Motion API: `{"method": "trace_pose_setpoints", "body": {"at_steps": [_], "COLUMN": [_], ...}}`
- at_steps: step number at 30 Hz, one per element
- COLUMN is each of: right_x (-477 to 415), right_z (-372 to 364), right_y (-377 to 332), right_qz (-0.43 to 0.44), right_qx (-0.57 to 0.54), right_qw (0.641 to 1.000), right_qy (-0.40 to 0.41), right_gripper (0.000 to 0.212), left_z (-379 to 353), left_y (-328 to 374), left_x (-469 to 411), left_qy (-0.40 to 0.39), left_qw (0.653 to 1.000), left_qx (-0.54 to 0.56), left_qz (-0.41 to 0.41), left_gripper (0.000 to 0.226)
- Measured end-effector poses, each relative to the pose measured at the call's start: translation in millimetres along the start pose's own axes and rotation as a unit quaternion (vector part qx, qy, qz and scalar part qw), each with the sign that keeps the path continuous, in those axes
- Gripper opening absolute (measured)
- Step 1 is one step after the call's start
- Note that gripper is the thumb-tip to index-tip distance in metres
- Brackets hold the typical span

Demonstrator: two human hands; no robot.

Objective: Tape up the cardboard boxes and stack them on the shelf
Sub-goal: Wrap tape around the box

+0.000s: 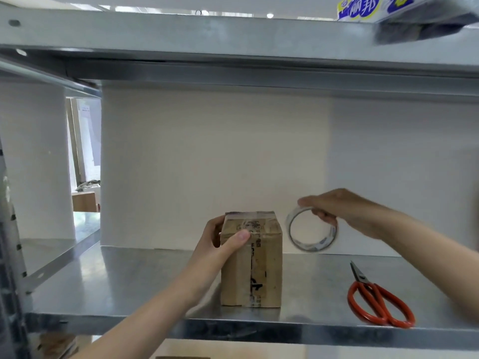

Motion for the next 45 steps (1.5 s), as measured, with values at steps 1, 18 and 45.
{"method": "trace_pose_setpoints", "body": {"at_steps": [1,18,45], "right_x": [-1.7,-4.4,-46.4], "right_z": [-11.5,6.2,-44.2], "right_y": [7.7,-46.6,50.4], "right_qz": [-0.012,0.185,0.088], "right_qx": [0.003,-0.297,0.051], "right_qw": [1.0,0.932,0.995], "right_qy": [-0.016,-0.095,-0.008], "right_gripper": [0.048,0.034,0.054], "left_z": [-0.4,-21.1,-57.6], "left_y": [1.5,60.6,53.6], "left_x": [-1.3,-36.6,-41.5], "left_qy": [-0.003,-0.068,-0.253], "left_qw": [1.0,0.98,0.83], "left_qx": [-0.016,-0.171,-0.496], "left_qz": [0.01,-0.071,-0.018], "left_gripper": [0.091,0.096,0.126]}}
Point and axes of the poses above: each hand's wrist, its own x-axis away from the middle knuckle, its own z-axis out of the back of the hand, y = z × x, the point moved 7 cm from there along -x, towards the middle knuckle, and after that the axes turned 6 degrees about -z, right-handed, at the moved point
